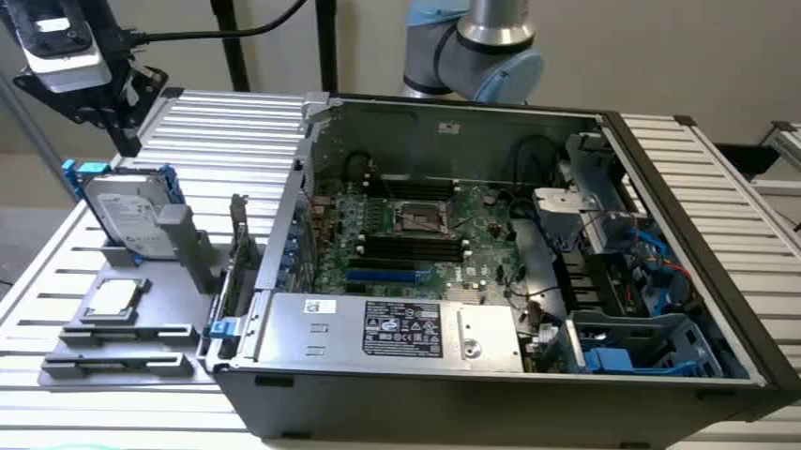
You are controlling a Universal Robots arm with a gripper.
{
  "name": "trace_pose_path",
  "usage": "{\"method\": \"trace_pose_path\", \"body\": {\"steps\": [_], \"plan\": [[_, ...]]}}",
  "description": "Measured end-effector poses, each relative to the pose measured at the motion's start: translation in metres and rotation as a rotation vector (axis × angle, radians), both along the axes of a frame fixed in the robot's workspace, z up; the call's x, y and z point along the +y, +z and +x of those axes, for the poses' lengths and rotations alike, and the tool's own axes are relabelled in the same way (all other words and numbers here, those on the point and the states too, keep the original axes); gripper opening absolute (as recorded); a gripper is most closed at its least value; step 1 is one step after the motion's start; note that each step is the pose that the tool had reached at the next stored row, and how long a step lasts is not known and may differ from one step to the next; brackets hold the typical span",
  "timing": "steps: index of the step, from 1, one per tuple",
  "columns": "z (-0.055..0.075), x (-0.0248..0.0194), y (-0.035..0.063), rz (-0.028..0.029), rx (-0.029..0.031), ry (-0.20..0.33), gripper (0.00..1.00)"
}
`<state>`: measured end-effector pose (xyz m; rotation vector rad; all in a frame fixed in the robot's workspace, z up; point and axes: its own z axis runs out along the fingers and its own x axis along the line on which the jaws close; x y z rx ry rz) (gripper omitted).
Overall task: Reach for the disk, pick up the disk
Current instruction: 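Pick up the disk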
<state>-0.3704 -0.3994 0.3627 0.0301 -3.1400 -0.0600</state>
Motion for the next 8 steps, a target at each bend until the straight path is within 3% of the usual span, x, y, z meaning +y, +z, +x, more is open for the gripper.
{"method": "trace_pose_path", "body": {"steps": [8], "plan": [[0.0000, 0.0000, 0.0000, 0.0000, 0.0000, 0.000, 0.11]]}}
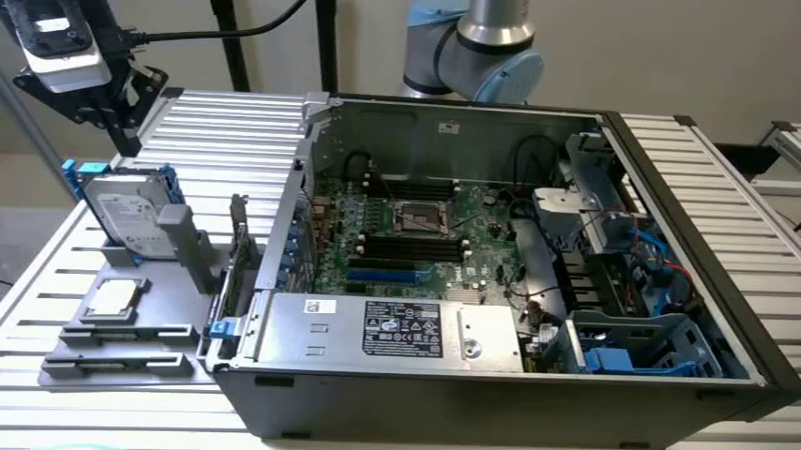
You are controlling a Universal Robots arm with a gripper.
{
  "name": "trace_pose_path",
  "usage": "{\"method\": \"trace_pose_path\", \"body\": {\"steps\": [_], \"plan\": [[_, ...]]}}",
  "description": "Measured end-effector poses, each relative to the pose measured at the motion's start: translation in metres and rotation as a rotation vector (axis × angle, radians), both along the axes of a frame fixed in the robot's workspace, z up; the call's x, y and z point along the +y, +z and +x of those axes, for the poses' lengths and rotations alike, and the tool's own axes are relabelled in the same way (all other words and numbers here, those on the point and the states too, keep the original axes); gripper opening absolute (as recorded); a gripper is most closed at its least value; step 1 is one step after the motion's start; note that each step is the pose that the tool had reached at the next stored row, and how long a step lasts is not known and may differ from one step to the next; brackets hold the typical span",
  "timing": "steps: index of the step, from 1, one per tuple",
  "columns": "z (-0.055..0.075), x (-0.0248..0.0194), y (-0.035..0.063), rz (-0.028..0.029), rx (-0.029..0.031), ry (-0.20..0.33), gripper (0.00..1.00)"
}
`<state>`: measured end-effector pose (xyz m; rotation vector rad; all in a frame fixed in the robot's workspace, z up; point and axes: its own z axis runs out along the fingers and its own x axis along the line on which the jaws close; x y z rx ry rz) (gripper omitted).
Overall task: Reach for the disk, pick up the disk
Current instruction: 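Pick up the disk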
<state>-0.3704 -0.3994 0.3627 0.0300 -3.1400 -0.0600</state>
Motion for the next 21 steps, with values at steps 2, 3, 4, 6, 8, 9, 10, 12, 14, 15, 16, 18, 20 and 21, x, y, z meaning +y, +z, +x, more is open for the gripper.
{"method": "trace_pose_path", "body": {"steps": [2, 3, 4, 6, 8, 9, 10, 12, 14, 15, 16, 18, 20, 21], "plan": [[0.000, 0.0000, 0.0000, 0.0000, 0.0000, 0.000, 0.11], [0.000, 0.0000, 0.0000, 0.0000, 0.0000, 0.000, 0.11], [0.000, 0.0000, 0.0000, 0.0000, 0.0000, 0.000, 0.11], [0.000, 0.0000, 0.0000, 0.0000, 0.0000, 0.000, 0.11], [-0.001, 0.0000, 0.0001, -0.0002, 0.0002, 0.000, 0.11], [-0.002, 0.0003, 0.0001, -0.0002, 0.0002, 0.000, 0.11], [-0.005, 0.0009, 0.0000, -0.0001, 0.0000, 0.000, 0.11], [-0.014, 0.0025, 0.0000, -0.0001, 0.0000, 0.000, 0.11], [-0.023, 0.0045, -0.0001, -0.0001, -0.0001, 0.000, 0.11], [-0.027, 0.0053, -0.0001, -0.0003, -0.0001, 0.000, 0.11], [-0.032, 0.0061, -0.0001, -0.0006, -0.0001, -0.001, 0.11], [-0.041, 0.0077, -0.0002, -0.0019, -0.0001, 0.000, 0.11], [-0.050, 0.0090, -0.0004, -0.0033, -0.0001, -0.001, 0.11], [-0.054, 0.0093, -0.0005, -0.0038, -0.0001, -0.001, 0.11]]}}
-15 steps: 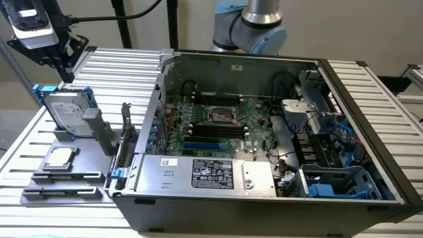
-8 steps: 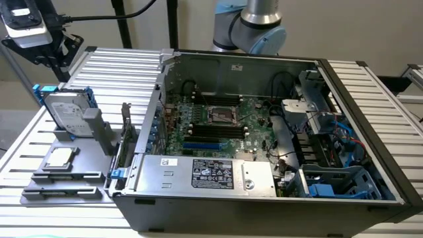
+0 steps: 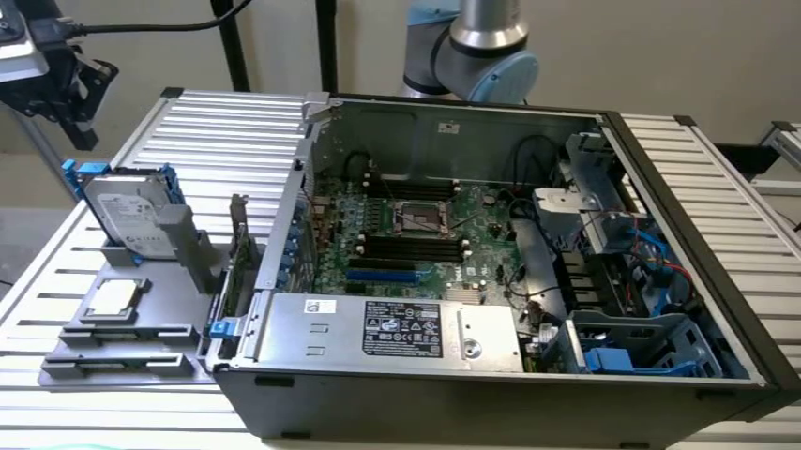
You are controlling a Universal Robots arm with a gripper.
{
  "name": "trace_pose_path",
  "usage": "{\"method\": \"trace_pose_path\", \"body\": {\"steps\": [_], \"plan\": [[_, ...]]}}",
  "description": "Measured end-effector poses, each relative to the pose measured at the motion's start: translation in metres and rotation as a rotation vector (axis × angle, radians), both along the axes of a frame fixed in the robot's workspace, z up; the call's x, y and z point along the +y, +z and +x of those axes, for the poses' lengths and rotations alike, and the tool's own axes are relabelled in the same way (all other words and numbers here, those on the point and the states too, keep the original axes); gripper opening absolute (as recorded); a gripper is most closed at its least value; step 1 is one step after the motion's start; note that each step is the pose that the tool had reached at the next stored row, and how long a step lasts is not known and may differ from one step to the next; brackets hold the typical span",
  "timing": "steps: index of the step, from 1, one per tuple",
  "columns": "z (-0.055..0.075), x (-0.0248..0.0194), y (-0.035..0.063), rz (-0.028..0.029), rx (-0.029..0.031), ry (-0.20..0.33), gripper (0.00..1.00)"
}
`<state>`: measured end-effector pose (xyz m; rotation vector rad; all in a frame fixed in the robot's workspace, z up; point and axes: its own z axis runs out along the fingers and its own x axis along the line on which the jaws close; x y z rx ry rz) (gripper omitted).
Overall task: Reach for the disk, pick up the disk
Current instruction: 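Pick up the disk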
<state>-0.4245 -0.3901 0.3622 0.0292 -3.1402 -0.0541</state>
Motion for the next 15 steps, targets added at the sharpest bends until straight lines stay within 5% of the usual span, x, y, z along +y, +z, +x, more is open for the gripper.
{"method": "trace_pose_path", "body": {"steps": [8, 15], "plan": [[-0.0053, 0.0002, -0.0001, -0.0011, 0.0000, 0.005, 0.11], [-0.0052, 0.0002, -0.0001, -0.0011, -0.0001, 0.124, 0.11]]}}
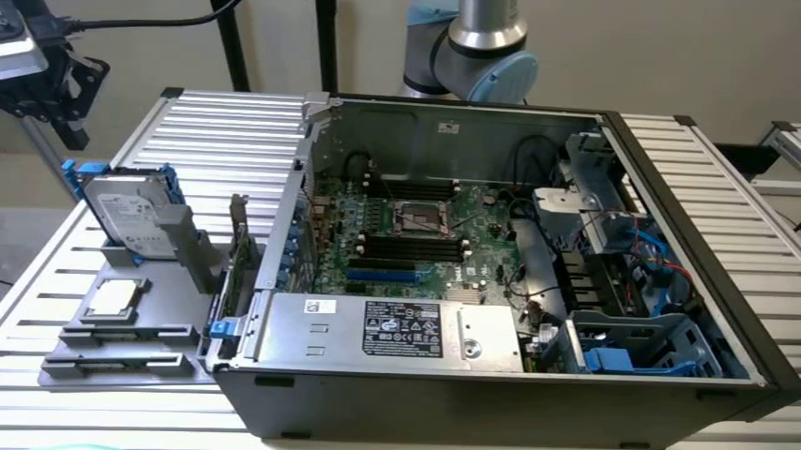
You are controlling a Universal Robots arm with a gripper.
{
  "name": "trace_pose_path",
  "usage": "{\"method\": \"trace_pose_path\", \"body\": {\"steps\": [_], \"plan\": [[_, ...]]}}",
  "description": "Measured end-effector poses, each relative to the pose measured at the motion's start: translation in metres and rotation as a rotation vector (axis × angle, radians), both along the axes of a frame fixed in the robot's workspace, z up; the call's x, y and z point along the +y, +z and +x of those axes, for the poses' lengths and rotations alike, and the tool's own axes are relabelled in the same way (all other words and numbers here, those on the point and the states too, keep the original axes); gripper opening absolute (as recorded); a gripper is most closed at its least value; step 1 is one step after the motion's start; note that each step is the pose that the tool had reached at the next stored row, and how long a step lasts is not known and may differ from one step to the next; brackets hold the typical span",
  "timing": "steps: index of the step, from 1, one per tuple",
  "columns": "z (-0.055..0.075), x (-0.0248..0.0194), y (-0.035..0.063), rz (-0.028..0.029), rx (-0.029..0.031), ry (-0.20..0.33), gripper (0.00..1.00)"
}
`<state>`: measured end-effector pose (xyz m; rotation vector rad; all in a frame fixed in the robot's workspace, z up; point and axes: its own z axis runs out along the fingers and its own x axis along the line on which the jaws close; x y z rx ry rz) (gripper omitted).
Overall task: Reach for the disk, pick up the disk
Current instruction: 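Pick up the disk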
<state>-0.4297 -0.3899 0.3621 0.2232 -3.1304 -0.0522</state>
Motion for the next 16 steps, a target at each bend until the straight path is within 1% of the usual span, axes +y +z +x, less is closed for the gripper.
{"method": "trace_pose_path", "body": {"steps": [16], "plan": [[0.0000, 0.0000, 0.0000, 0.0000, 0.0000, 0.292, 0.11]]}}
